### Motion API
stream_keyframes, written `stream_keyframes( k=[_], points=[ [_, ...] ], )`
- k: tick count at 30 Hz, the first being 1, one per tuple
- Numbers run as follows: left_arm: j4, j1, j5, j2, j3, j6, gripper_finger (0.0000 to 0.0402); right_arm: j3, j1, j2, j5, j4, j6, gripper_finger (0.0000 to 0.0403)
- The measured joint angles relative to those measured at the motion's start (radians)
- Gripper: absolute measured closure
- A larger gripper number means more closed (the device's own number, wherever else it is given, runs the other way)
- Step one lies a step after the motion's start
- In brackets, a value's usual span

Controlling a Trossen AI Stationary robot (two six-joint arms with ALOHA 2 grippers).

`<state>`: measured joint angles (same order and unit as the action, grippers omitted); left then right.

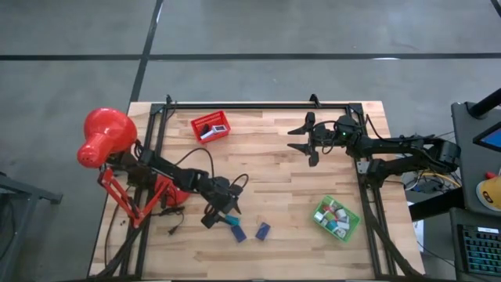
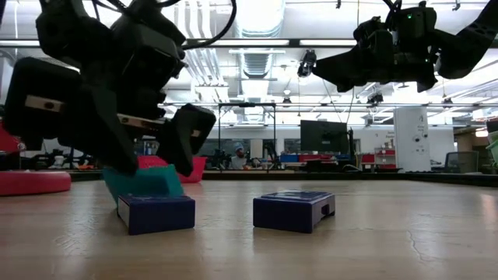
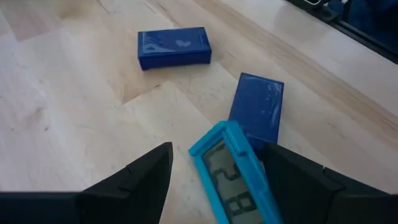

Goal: Pick & Place Office items
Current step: Put the light blue digital clock into the red bin

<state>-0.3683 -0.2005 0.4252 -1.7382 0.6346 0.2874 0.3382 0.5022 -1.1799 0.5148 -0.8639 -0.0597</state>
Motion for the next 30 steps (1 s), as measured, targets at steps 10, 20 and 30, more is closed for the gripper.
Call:
stream_keyframes(
  k=[10,20,30],
  points=[
    [-0.001,-0.001,-0.052,-0.037,0.001,-0.002,0.0147,0.000,0.000,0.000,0.000,0.000,0.000,0.0199],
    [-0.001,0.001,-0.079,-0.038,0.002,-0.003,0.0147,0.000,0.000,0.000,0.000,0.000,0.000,0.0199],
    [0.025,0.059,-0.165,-0.035,0.003,0.004,0.0147,0.000,0.000,0.000,0.000,0.000,0.000,0.0199]
  ],
)
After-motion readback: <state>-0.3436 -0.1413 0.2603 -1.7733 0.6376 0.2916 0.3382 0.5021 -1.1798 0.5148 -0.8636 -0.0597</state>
